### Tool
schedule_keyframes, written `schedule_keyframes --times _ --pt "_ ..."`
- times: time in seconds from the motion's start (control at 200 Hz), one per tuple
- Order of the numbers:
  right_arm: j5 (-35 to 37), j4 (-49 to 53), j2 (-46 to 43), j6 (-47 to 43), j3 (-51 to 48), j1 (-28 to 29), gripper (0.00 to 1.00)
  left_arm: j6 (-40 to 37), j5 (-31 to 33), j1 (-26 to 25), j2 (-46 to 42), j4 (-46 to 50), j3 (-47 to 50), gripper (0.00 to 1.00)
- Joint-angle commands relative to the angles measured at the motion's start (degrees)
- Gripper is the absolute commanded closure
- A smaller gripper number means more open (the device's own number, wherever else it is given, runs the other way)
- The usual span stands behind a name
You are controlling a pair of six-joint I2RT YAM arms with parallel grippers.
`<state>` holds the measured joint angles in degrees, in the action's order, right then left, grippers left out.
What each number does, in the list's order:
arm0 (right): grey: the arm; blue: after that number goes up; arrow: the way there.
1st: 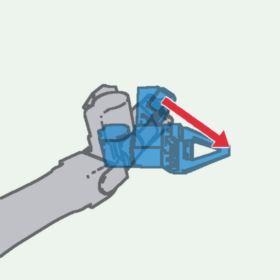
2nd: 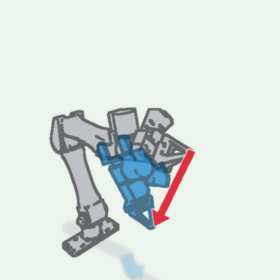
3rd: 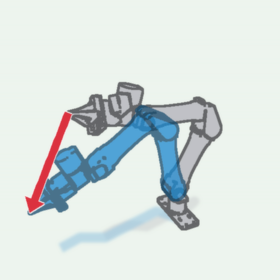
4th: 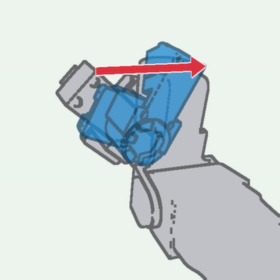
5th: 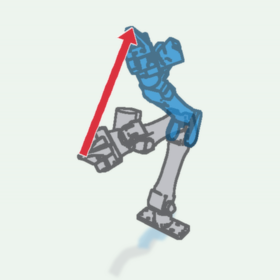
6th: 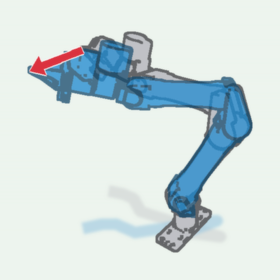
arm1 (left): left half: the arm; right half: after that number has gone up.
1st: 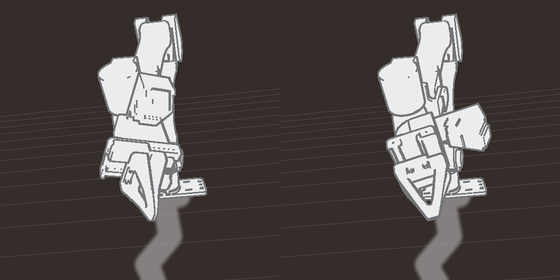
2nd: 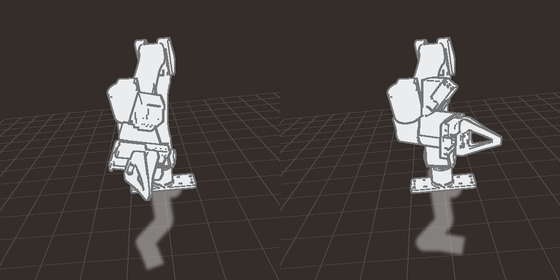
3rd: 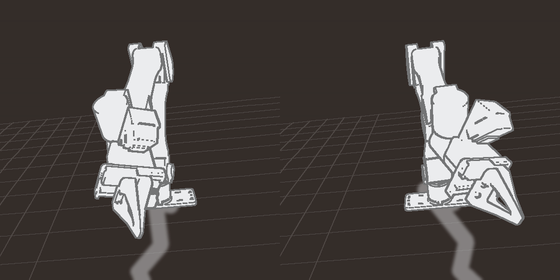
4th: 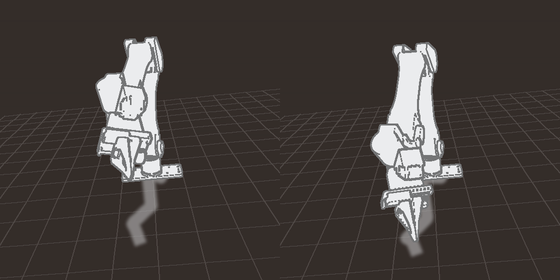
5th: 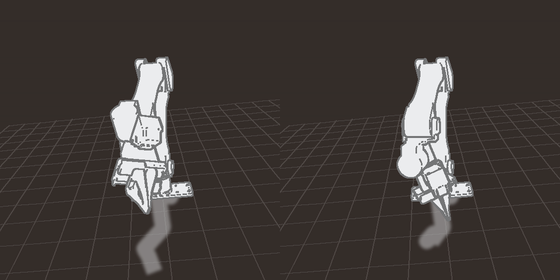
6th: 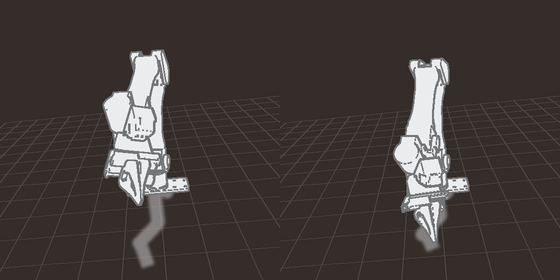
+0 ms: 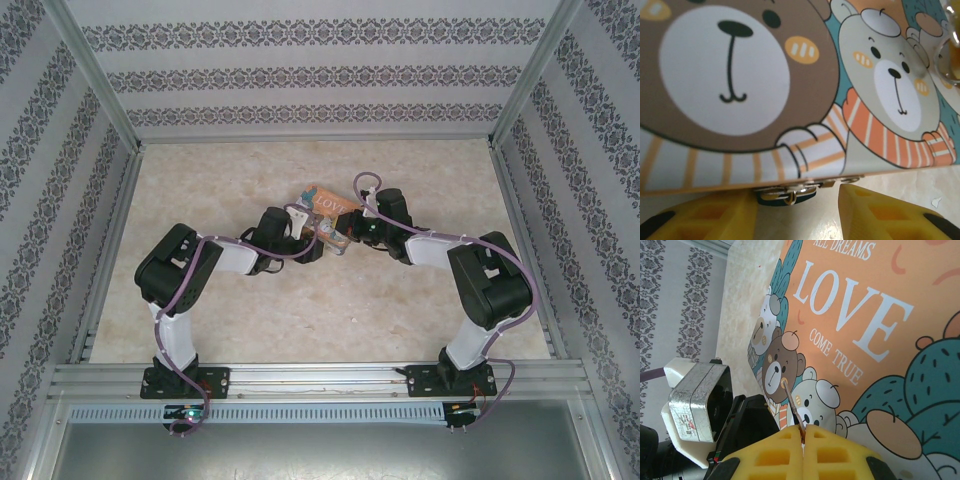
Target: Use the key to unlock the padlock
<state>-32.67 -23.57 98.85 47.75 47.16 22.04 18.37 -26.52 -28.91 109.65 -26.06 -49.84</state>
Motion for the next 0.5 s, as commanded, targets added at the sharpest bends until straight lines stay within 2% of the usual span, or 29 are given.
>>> schedule_keyframes --times 0.0,0.265,0.495 --pt "0.0 2.1 -0.4 -1.3 0.8 1.0 1.00 -0.5 -0.1 -1.3 1.3 3.3 -1.1 0.55" --pt "0.3 2.5 -0.7 -1.4 1.2 1.2 1.00 -0.4 2.2 -1.8 2.3 6.8 -3.3 0.59" --pt "0.3 2.7 -1.4 -1.3 1.3 1.6 1.00 0.2 3.7 -2.0 2.6 7.8 -4.4 0.66"
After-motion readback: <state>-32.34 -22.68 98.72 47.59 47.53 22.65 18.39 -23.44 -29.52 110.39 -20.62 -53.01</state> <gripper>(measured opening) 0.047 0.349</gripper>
